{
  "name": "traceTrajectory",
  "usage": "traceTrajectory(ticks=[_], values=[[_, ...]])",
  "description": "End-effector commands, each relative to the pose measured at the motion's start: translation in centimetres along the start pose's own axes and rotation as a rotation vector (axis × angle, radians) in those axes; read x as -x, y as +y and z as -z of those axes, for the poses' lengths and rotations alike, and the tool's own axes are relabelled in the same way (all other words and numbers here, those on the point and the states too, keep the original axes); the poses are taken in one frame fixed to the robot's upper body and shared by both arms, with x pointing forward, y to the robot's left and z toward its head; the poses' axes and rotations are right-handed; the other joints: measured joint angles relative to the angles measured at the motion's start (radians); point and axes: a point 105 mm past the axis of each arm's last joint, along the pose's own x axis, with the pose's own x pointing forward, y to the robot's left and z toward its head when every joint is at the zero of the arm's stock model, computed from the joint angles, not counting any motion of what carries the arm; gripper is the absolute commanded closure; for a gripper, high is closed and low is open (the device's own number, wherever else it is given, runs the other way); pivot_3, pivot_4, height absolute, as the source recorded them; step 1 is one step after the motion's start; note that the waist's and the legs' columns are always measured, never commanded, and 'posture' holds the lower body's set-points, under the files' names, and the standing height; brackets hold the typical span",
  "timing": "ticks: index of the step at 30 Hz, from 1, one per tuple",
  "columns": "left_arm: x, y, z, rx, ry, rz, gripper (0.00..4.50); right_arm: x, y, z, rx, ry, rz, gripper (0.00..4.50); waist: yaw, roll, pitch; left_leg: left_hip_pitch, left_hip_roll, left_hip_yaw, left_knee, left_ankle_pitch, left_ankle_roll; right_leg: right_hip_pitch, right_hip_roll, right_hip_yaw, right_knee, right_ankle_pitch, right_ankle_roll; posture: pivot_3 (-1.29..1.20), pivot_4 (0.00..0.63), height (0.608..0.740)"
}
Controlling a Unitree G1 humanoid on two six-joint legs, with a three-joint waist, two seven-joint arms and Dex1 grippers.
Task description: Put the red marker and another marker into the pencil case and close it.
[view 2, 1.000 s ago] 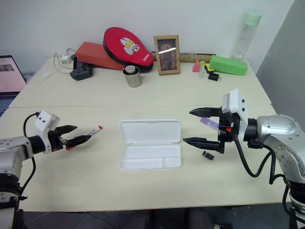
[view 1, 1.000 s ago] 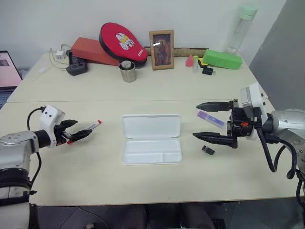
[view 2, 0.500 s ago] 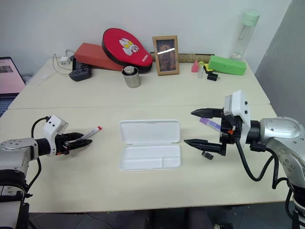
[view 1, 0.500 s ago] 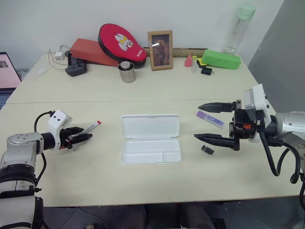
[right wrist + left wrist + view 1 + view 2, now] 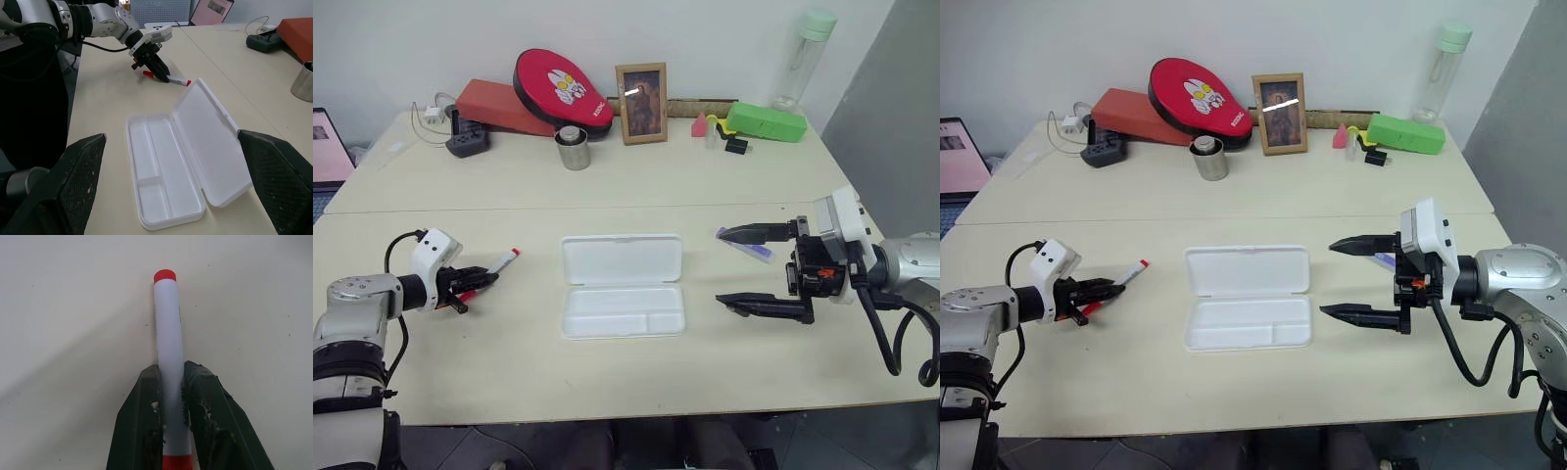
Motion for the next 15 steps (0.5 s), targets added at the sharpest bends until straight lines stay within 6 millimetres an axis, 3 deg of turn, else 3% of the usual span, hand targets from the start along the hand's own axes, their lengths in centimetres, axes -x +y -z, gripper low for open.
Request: traceTrajectory(ticks=[1,3,6,7,10,12,15], values=[[0.3,0.1,0.0,0.026,-0.024,-0.013,4.08,0.2,0.2,-0.8,0.056,-0.005,-0.007,0.00,0.000,0.000,0.000,0.000,0.000,0.000,0.000,0.000,0.000,0.000,0.000,0.000,0.000,0.000,0.000,0.00,0.150,0.740],[0.6,0.2,-1.5,0.019,-0.077,-0.017,4.08,0.3,0.1,-0.9,0.056,-0.003,-0.007,0.00,0.000,0.000,0.000,0.000,0.000,0.000,0.000,0.000,0.000,0.000,0.000,0.000,0.000,0.000,0.000,0.00,0.150,0.740],[1.9,-1.9,-8.3,-0.059,-0.273,0.086,4.08,0.9,-0.2,-1.0,0.056,0.001,0.014,0.00,0.000,-0.003,0.002,-0.001,0.000,0.000,0.000,0.000,0.000,0.000,0.000,0.000,0.000,0.000,0.000,0.00,0.150,0.740],[3.0,-3.5,-12.2,-0.102,-0.393,0.146,4.08,1.1,-0.4,-1.0,0.059,0.007,0.029,0.00,0.001,-0.004,0.002,-0.003,0.000,-0.001,0.001,0.000,0.000,-0.001,0.000,0.000,0.000,0.000,0.000,0.00,0.150,0.740],[5.2,-7.3,-17.6,-0.171,-0.559,0.286,4.08,1.3,-0.7,-1.1,0.064,0.006,0.050,0.00,0.012,-0.007,0.002,-0.006,0.000,-0.003,0.002,0.000,0.000,-0.001,0.000,-0.002,-0.001,0.000,0.000,0.00,0.150,0.740],[5.8,-9.3,-18.8,-0.198,-0.589,0.359,4.08,1.3,-0.8,-1.1,0.065,0.000,0.054,0.00,0.011,-0.006,0.002,-0.005,0.000,-0.003,0.002,0.000,0.000,0.000,-0.001,-0.001,-0.002,0.000,0.000,0.00,0.150,0.740],[5.4,-13.0,-19.1,-0.292,-0.550,0.490,4.08,1.4,-1.0,-1.3,0.074,0.000,0.080,0.00,-0.003,-0.002,0.000,-0.001,-0.001,0.000,0.000,0.000,0.000,0.000,-0.002,0.002,-0.002,-0.001,0.002,0.00,0.150,0.740]])
